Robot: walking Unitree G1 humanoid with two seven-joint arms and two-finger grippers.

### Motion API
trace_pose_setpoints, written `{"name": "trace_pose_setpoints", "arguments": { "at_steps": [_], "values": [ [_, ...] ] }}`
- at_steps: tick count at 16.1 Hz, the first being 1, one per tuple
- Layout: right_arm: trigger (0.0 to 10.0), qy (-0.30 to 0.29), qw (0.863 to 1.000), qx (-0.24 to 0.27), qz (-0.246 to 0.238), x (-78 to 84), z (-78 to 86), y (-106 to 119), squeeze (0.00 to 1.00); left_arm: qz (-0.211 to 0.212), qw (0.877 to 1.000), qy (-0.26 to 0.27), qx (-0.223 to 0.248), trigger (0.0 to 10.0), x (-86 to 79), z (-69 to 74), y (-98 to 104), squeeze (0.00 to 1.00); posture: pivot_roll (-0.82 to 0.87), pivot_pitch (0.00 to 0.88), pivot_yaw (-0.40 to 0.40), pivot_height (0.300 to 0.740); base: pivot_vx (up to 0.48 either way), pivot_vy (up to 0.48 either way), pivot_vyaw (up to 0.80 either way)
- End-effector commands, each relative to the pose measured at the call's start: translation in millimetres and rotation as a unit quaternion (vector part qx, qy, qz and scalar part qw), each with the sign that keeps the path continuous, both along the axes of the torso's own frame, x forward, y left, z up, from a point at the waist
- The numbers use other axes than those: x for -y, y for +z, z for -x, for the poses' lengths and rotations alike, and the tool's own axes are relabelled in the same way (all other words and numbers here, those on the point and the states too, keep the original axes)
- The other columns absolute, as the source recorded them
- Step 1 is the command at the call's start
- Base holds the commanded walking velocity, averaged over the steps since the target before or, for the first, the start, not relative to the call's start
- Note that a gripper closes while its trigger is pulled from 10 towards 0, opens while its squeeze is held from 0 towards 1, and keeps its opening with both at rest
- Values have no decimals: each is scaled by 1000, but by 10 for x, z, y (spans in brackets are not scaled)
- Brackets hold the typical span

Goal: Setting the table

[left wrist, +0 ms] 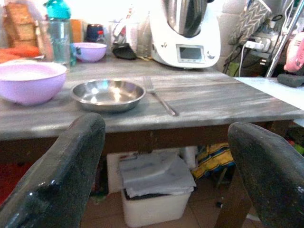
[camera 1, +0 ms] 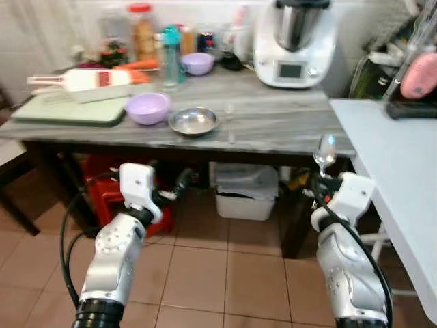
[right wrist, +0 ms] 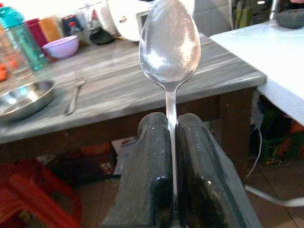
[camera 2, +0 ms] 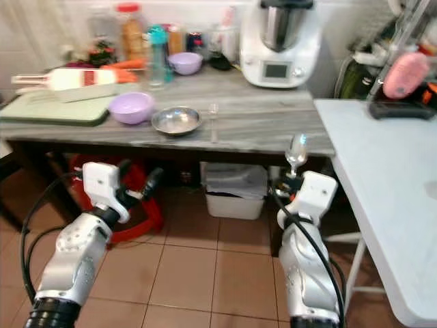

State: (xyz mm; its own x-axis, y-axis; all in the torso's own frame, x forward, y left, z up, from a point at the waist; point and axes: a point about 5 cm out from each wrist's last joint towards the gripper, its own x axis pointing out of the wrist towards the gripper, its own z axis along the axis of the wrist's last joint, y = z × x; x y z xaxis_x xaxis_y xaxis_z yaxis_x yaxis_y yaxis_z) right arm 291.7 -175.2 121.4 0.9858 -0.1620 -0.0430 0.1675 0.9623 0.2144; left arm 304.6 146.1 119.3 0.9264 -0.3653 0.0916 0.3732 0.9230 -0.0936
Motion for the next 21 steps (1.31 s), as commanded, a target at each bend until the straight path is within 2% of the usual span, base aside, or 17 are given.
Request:
{"name": "trace_pose_setpoints", "arguments": {
  "at_steps": [1, 8, 17, 21],
  "values": [
    [10000, -12, 1000, 8, 5, 86, 20, 40, 0, 3, 1000, -18, 1, 10000, 104, -7, 17, 0, -49, 0, 9, 740, 334, 0, 0],
    [10000, -9, 1000, 9, 4, 79, 22, 39, 0, 4, 1000, -22, 1, 10000, 121, -10, 27, 0, -49, 0, 11, 740, 334, 0, 0],
    [10000, -8, 1000, 8, 2, 69, 31, 25, 0, 4, 1000, -26, 2, 10000, 136, -16, 37, 0, -51, 0, 16, 740, 337, 0, 479],
    [10000, -13, 1000, 8, 0, 79, 33, 17, 0, 2, 1000, -27, 1, 10000, 135, -18, 33, 0, -50, 0, 18, 740, 337, 0, 0]
  ]
}}
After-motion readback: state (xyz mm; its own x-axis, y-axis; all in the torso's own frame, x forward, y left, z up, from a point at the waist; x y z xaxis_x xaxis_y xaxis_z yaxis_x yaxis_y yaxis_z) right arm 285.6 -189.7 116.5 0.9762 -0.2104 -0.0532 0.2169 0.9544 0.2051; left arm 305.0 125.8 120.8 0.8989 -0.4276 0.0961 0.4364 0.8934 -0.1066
